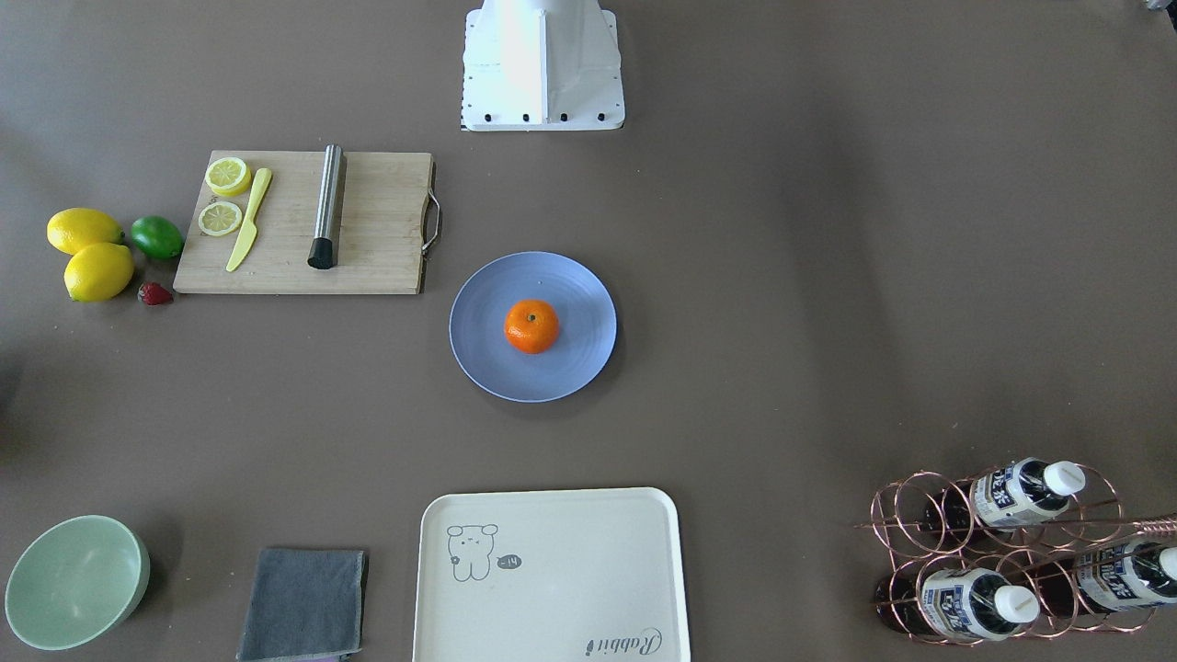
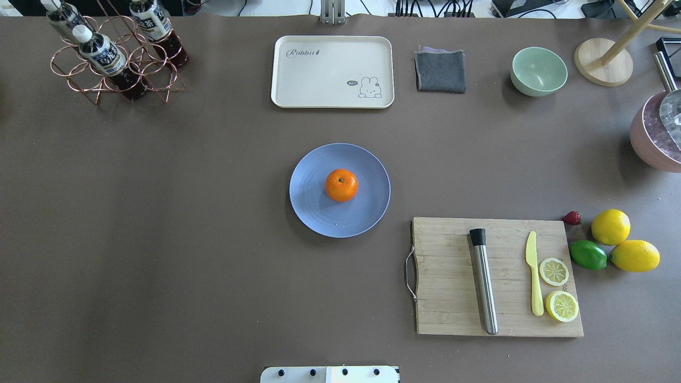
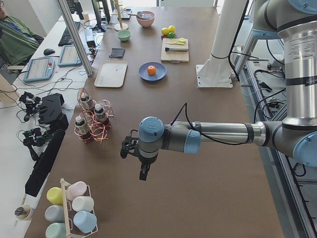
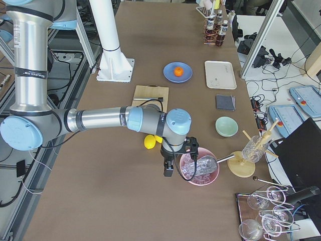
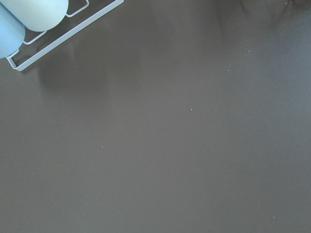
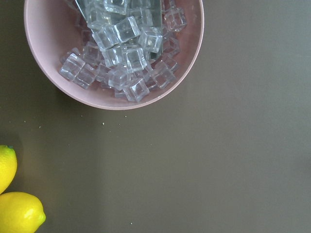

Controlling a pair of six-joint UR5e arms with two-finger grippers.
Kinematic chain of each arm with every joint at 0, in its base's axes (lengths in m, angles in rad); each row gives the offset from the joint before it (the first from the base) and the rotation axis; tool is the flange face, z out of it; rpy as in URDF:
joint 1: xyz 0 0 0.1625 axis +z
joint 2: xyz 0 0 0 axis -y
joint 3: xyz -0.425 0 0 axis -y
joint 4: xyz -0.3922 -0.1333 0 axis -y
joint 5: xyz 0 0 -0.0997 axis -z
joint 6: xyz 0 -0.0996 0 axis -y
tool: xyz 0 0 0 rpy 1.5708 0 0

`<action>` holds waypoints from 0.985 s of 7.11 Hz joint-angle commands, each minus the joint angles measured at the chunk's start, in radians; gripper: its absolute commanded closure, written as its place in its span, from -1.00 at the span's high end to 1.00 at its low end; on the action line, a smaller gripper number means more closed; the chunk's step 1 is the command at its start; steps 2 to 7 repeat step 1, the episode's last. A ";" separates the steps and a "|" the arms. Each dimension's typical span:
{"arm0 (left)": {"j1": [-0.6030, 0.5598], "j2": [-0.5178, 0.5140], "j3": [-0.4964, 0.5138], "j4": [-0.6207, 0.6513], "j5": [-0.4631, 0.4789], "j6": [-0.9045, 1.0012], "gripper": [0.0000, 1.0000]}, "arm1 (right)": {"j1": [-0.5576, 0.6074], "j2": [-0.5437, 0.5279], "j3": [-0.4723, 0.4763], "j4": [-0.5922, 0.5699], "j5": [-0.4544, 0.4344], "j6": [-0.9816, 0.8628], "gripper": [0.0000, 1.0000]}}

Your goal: Pick orange to plate

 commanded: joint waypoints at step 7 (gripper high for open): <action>0.001 0.000 -0.002 -0.001 0.001 0.001 0.96 | 0.003 -0.001 -0.002 0.000 0.000 -0.003 1.00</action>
